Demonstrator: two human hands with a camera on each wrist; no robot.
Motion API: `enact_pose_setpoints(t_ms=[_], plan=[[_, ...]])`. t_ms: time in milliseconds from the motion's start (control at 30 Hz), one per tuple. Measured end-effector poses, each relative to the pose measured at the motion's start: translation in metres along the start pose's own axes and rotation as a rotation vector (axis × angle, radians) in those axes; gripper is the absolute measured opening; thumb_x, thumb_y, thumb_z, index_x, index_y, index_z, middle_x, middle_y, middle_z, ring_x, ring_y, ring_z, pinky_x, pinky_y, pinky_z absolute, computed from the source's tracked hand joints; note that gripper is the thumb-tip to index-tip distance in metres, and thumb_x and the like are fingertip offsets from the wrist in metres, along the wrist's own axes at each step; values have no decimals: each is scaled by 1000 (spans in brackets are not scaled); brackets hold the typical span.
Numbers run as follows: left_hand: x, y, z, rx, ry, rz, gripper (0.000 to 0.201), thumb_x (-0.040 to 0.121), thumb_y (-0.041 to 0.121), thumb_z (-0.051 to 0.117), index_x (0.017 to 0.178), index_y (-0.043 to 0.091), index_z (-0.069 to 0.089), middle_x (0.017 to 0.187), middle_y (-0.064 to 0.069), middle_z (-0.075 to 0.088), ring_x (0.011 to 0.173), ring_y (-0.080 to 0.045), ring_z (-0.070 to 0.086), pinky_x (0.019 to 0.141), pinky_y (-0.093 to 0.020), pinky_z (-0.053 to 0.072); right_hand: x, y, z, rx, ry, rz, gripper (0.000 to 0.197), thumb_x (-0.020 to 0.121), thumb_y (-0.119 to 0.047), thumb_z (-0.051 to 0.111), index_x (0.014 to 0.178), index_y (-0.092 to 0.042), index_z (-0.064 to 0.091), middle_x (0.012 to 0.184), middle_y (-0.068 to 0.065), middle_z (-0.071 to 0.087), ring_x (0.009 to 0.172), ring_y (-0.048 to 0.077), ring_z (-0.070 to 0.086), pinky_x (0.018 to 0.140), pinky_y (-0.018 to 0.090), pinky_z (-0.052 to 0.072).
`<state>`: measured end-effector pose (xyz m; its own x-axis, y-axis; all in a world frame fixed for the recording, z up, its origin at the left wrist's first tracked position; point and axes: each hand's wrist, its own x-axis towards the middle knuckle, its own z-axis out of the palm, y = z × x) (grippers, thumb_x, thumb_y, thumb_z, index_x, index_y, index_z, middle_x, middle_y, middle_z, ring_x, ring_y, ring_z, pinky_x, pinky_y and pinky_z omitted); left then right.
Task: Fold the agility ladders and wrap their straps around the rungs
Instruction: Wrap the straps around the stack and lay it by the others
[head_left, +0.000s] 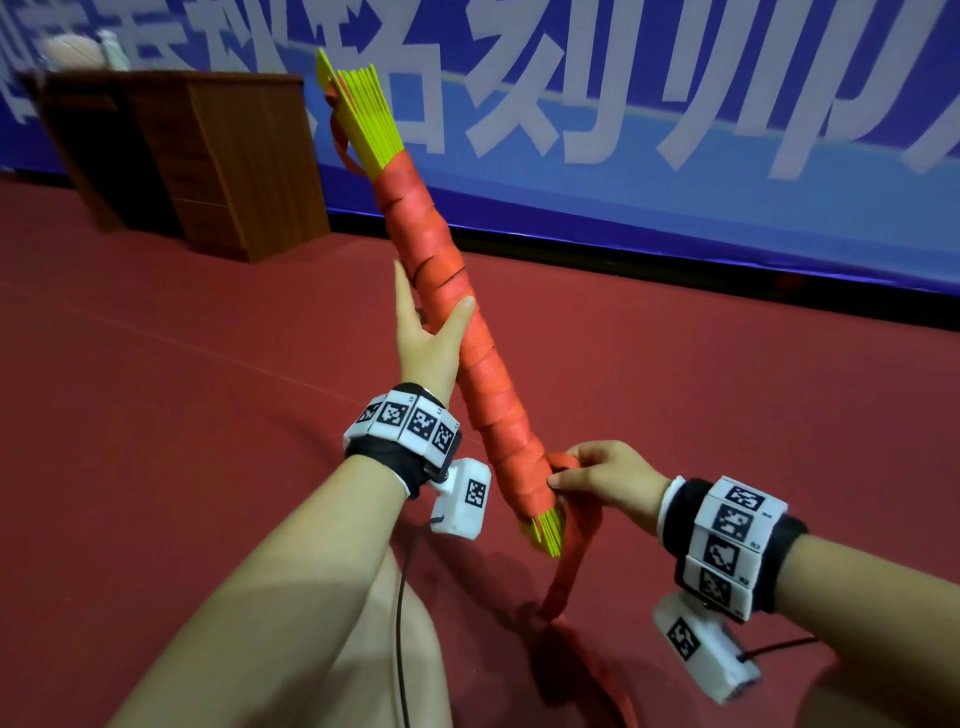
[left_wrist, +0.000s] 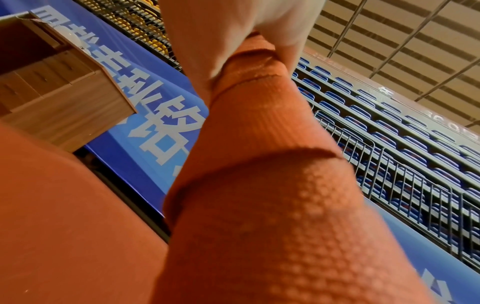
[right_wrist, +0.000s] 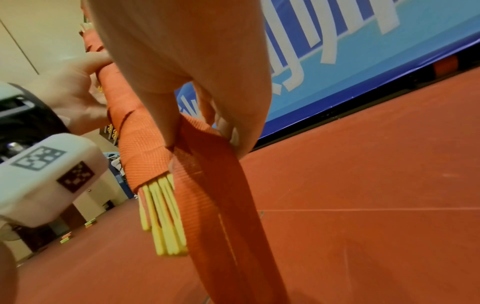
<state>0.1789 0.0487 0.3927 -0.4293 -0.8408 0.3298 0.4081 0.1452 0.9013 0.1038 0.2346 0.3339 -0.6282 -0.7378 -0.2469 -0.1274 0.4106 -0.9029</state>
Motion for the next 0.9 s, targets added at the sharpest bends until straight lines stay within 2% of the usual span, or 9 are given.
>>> enact_pose_setpoints(t_ms=[133,233,367,500,567,633,733,833,900], plan=[[0,-4,-1,49,-23,2,94,82,19,73,153,37,14,143,-4,47,127,-16,50,109,-40,42,-7,-3,3,44,-103,46,18,86,8,59,77,-7,57,60,12,62,43,9,58,46,18,47],[-3,-4,0,92,-29,30,94,86,19,70,154,36,8,158,3,27,141,-12,34,117,-36,31,-7,-6,0,13,5,43,16,84,8,62,79,-7,61,64,8,58,37,2,48,44,14,41],[-5,-4,5,135,59,48,95,87,20,68,155,35,4,160,3,21,143,-13,30,118,-35,27,-9,-11,-6,-29,131,21,7,84,-5,66,90,-2,69,59,0,54,37,2,40,41,14,33],[-6,-6,7,122,151,52,97,85,26,70,154,38,3,161,4,19,144,-13,27,119,-38,25,-22,-15,0,-442,176,-149,37,80,-39,73,109,-18,64,92,-1,63,82,10,60,69,20,42],[-6,-5,8,81,172,13,98,84,27,71,154,38,3,160,2,21,142,-15,32,117,-39,29,-27,-15,4,-633,175,-199,66,72,-51,76,127,-23,52,104,1,51,89,17,57,75,23,43],[-7,-5,10,4,164,-80,101,83,27,71,154,36,0,159,-1,23,139,-17,38,115,-40,32,-25,-12,5,-758,192,-210,77,70,-55,75,133,-23,45,106,2,45,89,22,59,76,29,48],[-10,-3,13,-168,96,-233,96,77,26,68,155,28,13,151,-4,41,131,-19,48,111,-40,38,-17,-6,-2,-872,187,-244,52,76,-53,70,114,-21,52,98,1,49,91,25,58,77,30,43],[-9,2,10,-285,-37,-252,58,84,12,64,138,15,46,116,-3,66,101,-15,65,94,-34,50,-13,-4,-13,-737,86,-308,29,78,-40,75,79,-26,49,79,-4,54,75,15,53,68,29,35],[-10,7,8,-325,-129,-253,38,90,10,63,126,12,53,100,-4,68,87,-15,67,83,-35,54,-14,-6,-16,-502,-41,-345,22,77,-29,79,83,-18,60,77,3,63,69,10,55,69,33,45]])
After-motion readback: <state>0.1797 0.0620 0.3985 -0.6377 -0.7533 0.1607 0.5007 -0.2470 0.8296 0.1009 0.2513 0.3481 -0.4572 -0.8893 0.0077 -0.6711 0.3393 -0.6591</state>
